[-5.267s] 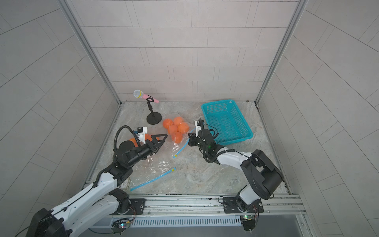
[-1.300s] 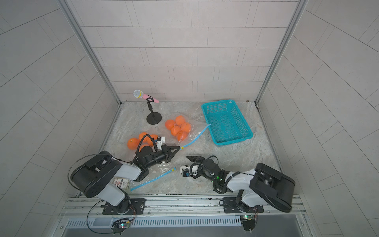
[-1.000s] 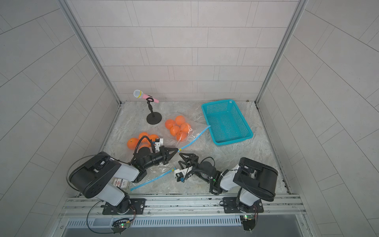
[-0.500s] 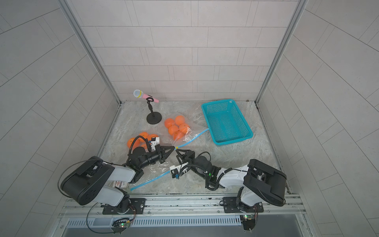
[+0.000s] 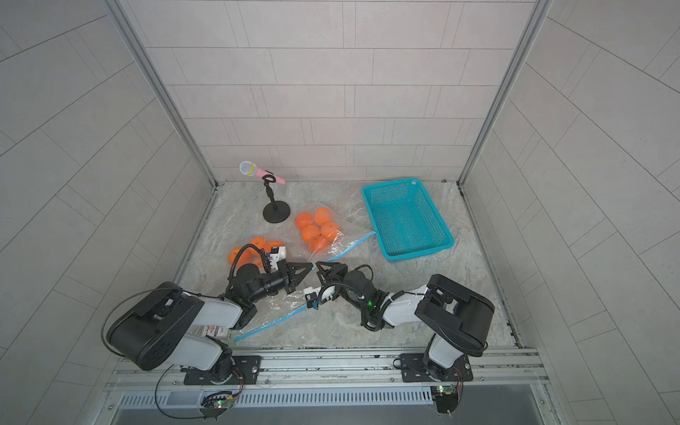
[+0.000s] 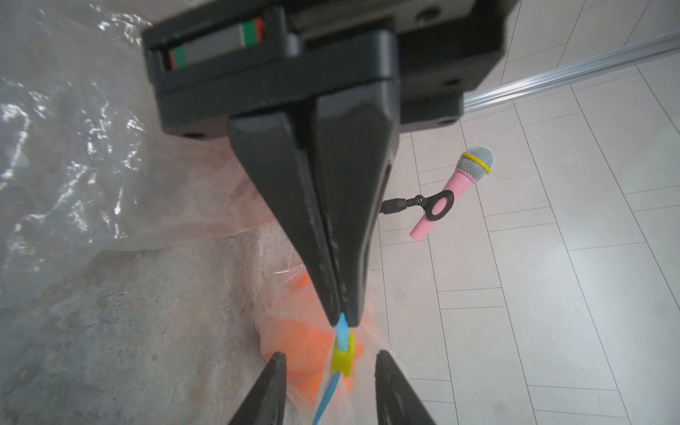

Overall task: Open the zip-top bag and take out the orange
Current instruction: Unzip the zipper on the zipper food storage bag.

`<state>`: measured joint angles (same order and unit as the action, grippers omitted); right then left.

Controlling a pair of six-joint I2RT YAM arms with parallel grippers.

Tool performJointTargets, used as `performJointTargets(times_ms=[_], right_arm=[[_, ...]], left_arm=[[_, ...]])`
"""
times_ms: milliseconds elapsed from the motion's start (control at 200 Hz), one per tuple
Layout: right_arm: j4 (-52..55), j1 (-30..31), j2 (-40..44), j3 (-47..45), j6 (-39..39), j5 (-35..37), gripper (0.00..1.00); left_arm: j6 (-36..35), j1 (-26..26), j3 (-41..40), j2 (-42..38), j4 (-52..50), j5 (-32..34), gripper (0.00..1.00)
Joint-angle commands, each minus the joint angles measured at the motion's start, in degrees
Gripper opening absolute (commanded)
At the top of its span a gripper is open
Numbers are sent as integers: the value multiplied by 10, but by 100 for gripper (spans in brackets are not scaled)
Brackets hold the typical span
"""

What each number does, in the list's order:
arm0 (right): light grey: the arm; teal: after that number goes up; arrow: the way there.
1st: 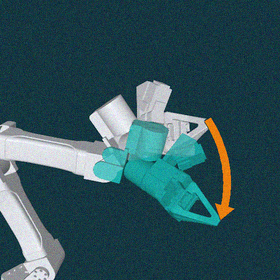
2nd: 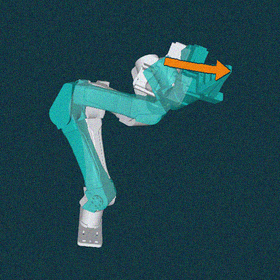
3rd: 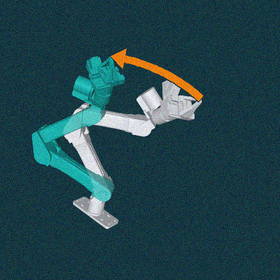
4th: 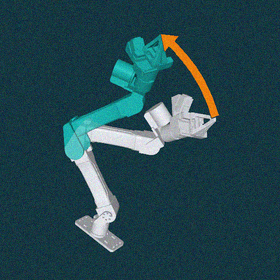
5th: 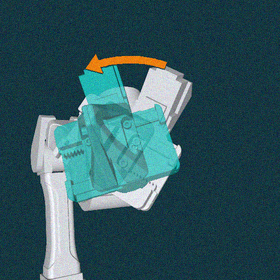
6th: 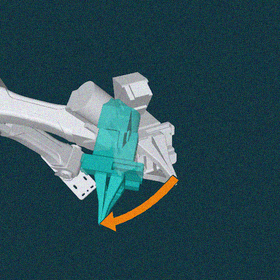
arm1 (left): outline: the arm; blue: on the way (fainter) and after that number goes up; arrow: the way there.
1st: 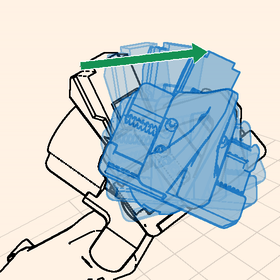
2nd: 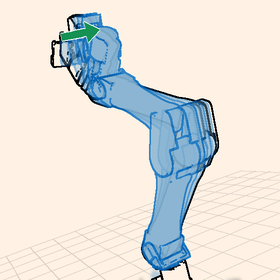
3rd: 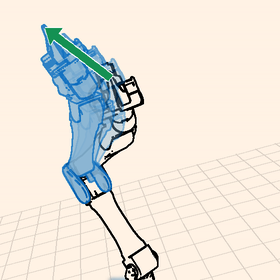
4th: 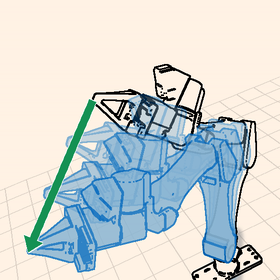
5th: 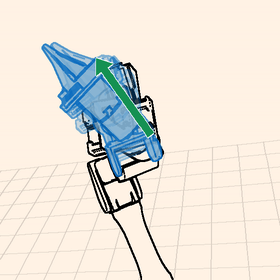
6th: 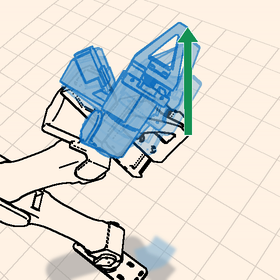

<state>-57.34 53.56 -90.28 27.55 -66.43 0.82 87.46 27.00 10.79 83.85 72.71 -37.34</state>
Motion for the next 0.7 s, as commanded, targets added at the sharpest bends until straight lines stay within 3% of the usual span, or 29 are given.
performJointTargets(times_ms=[0,200,695], right_arm=[[30,-1,19,21,13,-21,37],[5,-2,-13,24,14,-27,33],[51,-7,8,35,25,-28,17]], left_arm=[[3,-3,2,6,20,-11,0],[2,-3,0,3,19,-10,0],[8,-3,1,3,20,-11,0]])
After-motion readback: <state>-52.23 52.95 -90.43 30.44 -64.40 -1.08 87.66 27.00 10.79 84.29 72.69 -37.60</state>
